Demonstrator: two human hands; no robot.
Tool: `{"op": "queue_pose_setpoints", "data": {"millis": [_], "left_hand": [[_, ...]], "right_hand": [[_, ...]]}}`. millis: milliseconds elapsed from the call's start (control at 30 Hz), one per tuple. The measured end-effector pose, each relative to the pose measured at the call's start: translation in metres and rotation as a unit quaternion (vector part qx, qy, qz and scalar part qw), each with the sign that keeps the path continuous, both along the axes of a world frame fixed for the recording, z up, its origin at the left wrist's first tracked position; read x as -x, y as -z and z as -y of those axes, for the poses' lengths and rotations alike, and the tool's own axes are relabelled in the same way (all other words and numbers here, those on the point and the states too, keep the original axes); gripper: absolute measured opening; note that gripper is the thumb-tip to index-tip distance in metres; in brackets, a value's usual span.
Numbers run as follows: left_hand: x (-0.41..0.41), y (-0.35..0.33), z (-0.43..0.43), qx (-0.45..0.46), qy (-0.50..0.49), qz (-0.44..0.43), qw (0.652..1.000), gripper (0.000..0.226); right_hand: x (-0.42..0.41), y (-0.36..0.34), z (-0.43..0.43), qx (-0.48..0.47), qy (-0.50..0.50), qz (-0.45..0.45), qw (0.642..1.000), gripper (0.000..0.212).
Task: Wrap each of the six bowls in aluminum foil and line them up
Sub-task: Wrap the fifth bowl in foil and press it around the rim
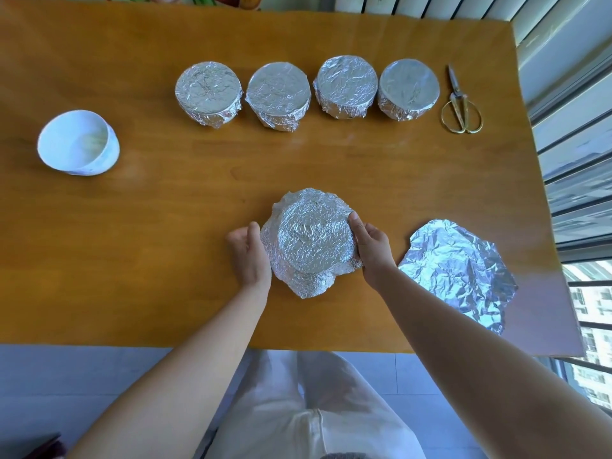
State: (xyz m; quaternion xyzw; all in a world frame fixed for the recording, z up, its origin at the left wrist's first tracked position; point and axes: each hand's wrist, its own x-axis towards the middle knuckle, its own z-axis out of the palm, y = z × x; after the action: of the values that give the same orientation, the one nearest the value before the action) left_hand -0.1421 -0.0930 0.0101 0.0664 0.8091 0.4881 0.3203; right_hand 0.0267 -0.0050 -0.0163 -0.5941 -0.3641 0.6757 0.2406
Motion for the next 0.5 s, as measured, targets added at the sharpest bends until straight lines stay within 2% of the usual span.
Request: {"op": "queue_pose_setpoints", "data": {"millis": [67, 133, 167, 267, 367, 400, 500], "left_hand": [[0.005, 0.001, 0.003, 0.001, 0.043, -0.158, 0.986, 0.048], [0.004, -0.004, 0.0, -0.013, 0.145, -0.312, 0.939, 0.061], [0.001, -0.009, -0.003, -0.032, 0.212, -0.362, 0.907, 0.063], [-0.014, -0.013, -0.013, -0.041, 0.409, -0.397, 0.82, 0.08], [-0.027, -0.005, -0.016, 0.036, 0.515, -0.449, 0.73, 0.1], [-0.029, -0.002, -0.017, 0.062, 0.53, -0.459, 0.711, 0.105], [-0.028, 0.008, -0.017, 0.114, 0.531, -0.48, 0.688, 0.11]], "right_hand": [[-0.001, -0.002, -0.001, -0.004, 0.0, 0.004, 1.0, 0.08], [0.0, -0.004, -0.001, -0.016, -0.006, 0.003, 1.0, 0.077], [0.0, -0.006, 0.0, -0.015, -0.007, 0.003, 1.0, 0.075], [-0.001, -0.011, 0.0, -0.019, -0.01, 0.018, 1.0, 0.048], [-0.004, -0.01, 0.0, -0.018, -0.014, 0.03, 0.999, 0.044], [-0.004, -0.013, 0.0, -0.018, -0.015, 0.035, 0.999, 0.045], [-0.004, -0.013, 0.0, -0.012, -0.024, 0.047, 0.999, 0.046]]}}
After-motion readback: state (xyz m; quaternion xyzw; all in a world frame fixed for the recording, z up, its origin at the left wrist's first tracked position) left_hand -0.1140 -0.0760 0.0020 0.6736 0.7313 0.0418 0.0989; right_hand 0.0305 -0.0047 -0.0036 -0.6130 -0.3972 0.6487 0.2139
